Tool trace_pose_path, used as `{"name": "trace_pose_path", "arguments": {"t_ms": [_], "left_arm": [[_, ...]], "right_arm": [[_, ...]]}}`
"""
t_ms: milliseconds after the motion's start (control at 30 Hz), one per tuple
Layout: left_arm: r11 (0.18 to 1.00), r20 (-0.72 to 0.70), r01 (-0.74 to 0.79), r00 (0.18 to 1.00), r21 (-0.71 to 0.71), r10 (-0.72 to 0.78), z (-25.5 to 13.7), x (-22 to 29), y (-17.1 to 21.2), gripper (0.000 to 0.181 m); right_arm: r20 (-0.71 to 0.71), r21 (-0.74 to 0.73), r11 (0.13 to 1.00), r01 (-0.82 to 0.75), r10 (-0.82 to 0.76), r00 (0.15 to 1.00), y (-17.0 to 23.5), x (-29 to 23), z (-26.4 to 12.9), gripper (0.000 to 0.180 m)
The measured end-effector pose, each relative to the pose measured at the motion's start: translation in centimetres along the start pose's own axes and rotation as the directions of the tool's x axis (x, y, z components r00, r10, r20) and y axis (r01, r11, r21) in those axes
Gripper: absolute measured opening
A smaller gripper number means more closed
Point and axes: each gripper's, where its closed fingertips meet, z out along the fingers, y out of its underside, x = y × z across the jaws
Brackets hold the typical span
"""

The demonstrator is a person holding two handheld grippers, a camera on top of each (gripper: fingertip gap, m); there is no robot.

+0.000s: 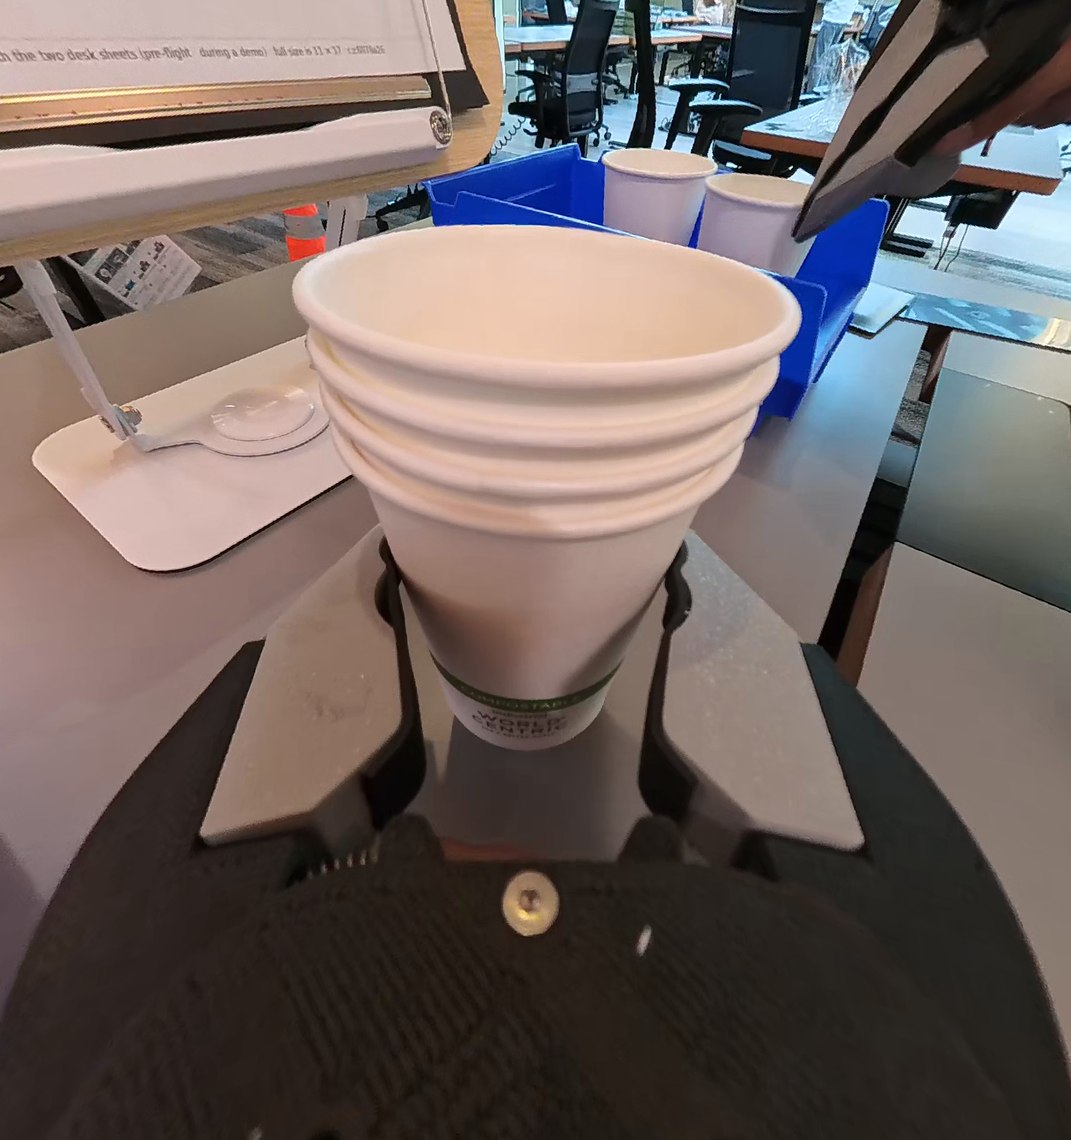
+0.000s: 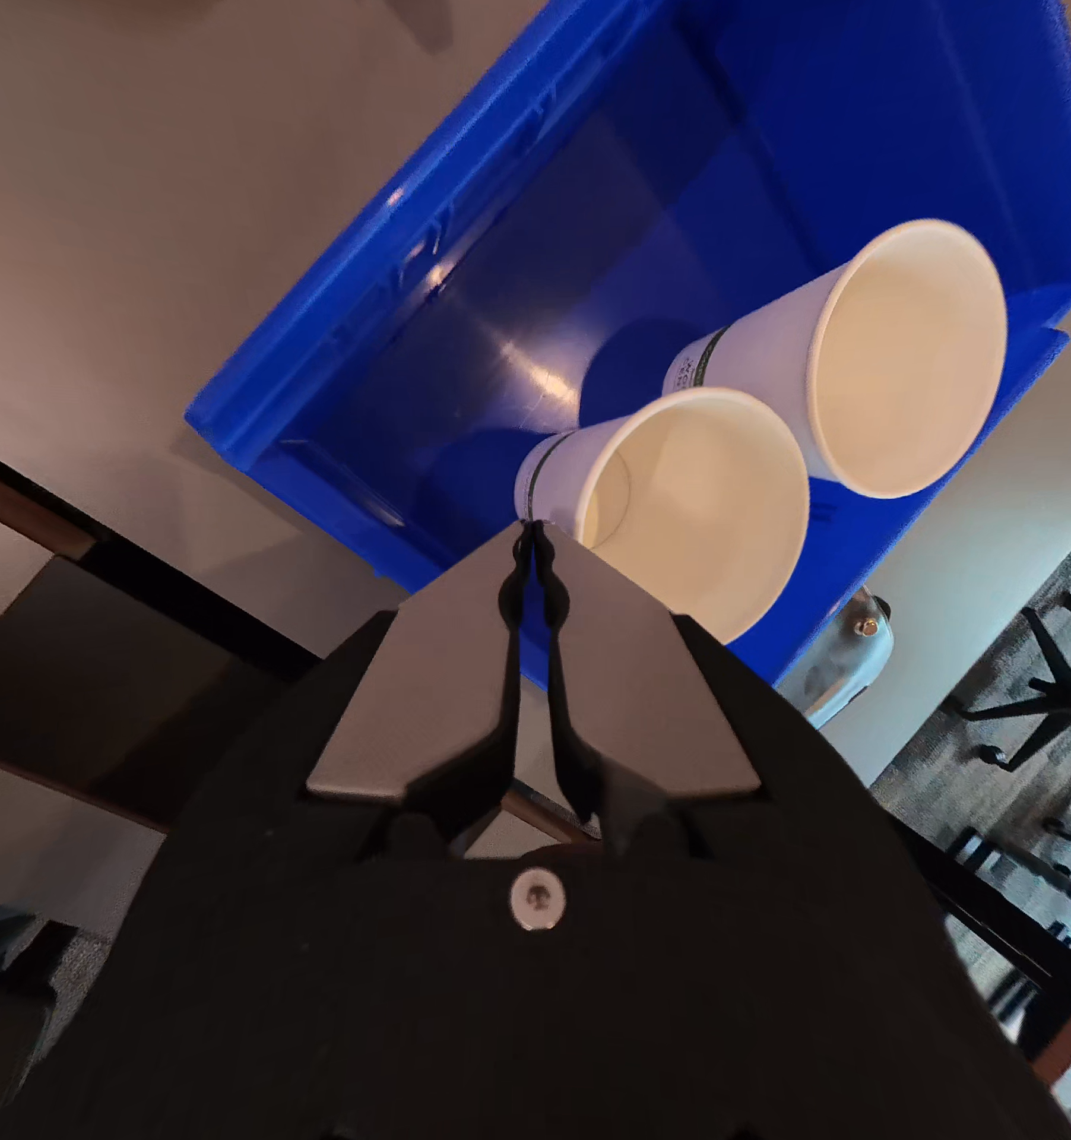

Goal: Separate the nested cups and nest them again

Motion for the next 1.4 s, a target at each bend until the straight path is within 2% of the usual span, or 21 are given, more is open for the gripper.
{"name": "trace_pose_path", "arguments": {"t_ms": [433,567,933,1100,1267,1400], "left_arm": [[1.0,-0.003,-0.009,1.0,-0.012,0.009,0.2,0.1,0.2,0.086],[1.0,-0.003,-0.009,1.0,-0.011,0.009,0.2,0.1,0.2,0.086],[1.0,-0.005,-0.011,1.0,-0.009,0.011,0.2,0.2,0.1,0.086],[1.0,-0.008,-0.009,1.0,-0.01,0.009,0.3,0.3,0.1,0.085],[1.0,-0.007,-0.008,1.0,-0.006,0.008,0.1,0.3,0.0,0.085],[1.0,-0.01,-0.006,1.0,0.001,0.006,0.0,0.3,-0.2,0.086]], "right_arm": [[-0.036,-0.077,0.997,0.0,-0.003,0.999,1.2,3.0,1.6,0.0],[-0.04,-0.06,0.998,0.004,-0.006,0.999,0.6,3.2,1.9,0.0],[-0.193,-0.219,0.952,0.215,-0.258,0.947,1.2,2.5,1.1,0.0],[-0.215,-0.199,0.944,0.264,-0.304,0.928,0.4,2.1,1.1,0.0],[-0.167,-0.173,0.955,0.242,-0.271,0.948,0.2,1.4,1.4,0.0],[-0.078,-0.048,0.992,0.12,-0.124,0.989,-0.7,0.6,0.5,0.005]]}}
